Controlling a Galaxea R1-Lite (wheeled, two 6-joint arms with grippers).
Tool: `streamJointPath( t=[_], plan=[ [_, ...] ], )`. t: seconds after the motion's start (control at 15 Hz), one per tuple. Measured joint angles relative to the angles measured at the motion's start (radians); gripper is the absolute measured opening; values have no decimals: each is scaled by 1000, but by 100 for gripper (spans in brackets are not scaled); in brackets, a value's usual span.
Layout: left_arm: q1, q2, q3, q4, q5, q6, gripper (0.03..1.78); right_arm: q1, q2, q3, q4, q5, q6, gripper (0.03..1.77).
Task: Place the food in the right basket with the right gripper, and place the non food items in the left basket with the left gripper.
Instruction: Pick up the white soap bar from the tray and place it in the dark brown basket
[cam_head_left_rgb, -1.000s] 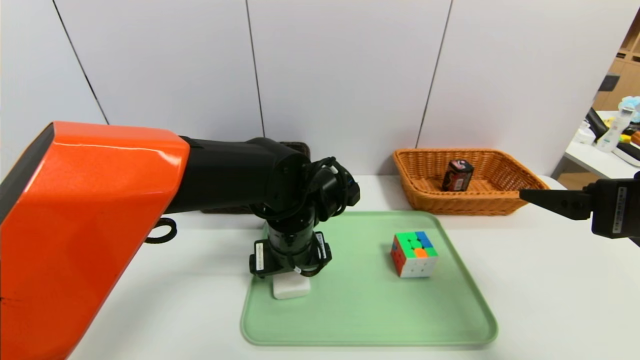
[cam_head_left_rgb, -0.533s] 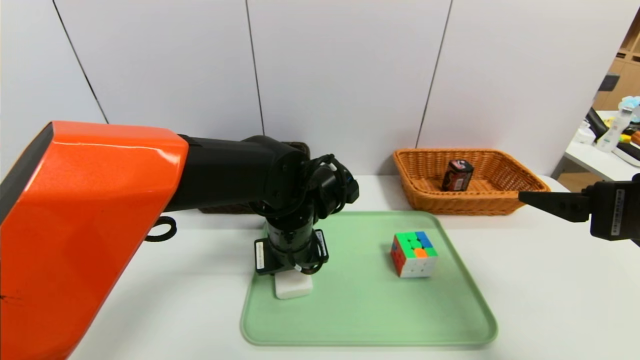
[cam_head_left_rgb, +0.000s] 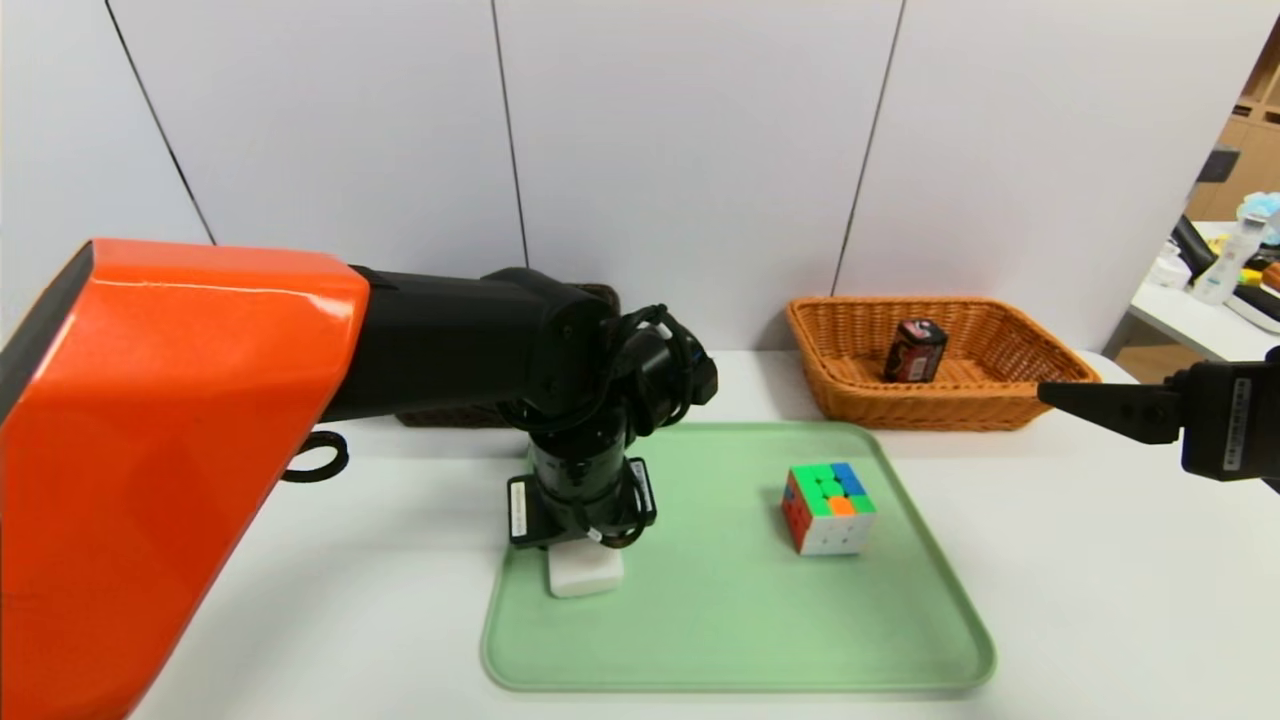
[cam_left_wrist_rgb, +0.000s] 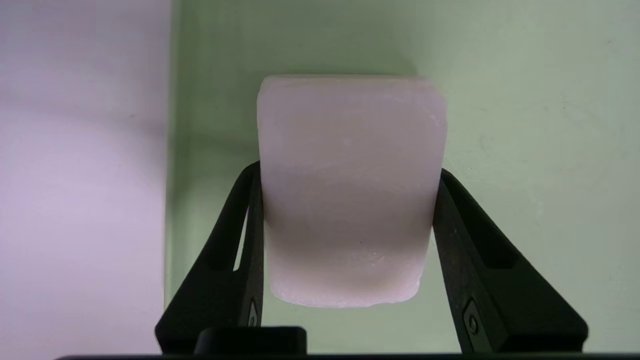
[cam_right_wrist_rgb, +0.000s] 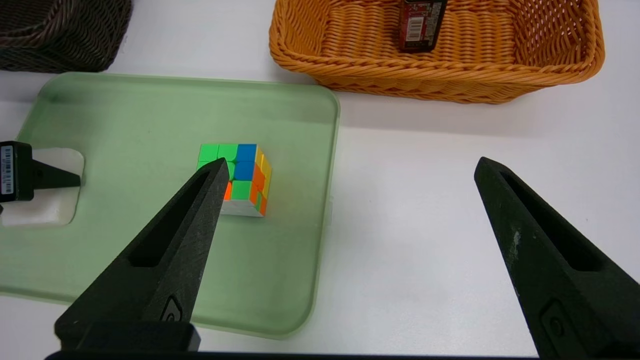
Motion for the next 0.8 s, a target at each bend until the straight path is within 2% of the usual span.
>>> streamJointPath(
  t=[0.2, 0.47, 0.6, 0.8],
  plan=[
    [-21, -31, -16, 18, 2, 42, 97, 0, 1, 3, 0, 0, 0, 169],
    [-48, -73, -123, 97, 7, 63, 97, 0, 2, 13, -2, 1, 0, 169],
    [-61, -118, -146, 105, 18, 110, 97, 0, 1, 30, -3, 0, 0, 169],
    [-46, -178, -152, 102, 124, 193, 97, 0, 0, 43, -3, 1, 1, 169]
  ],
)
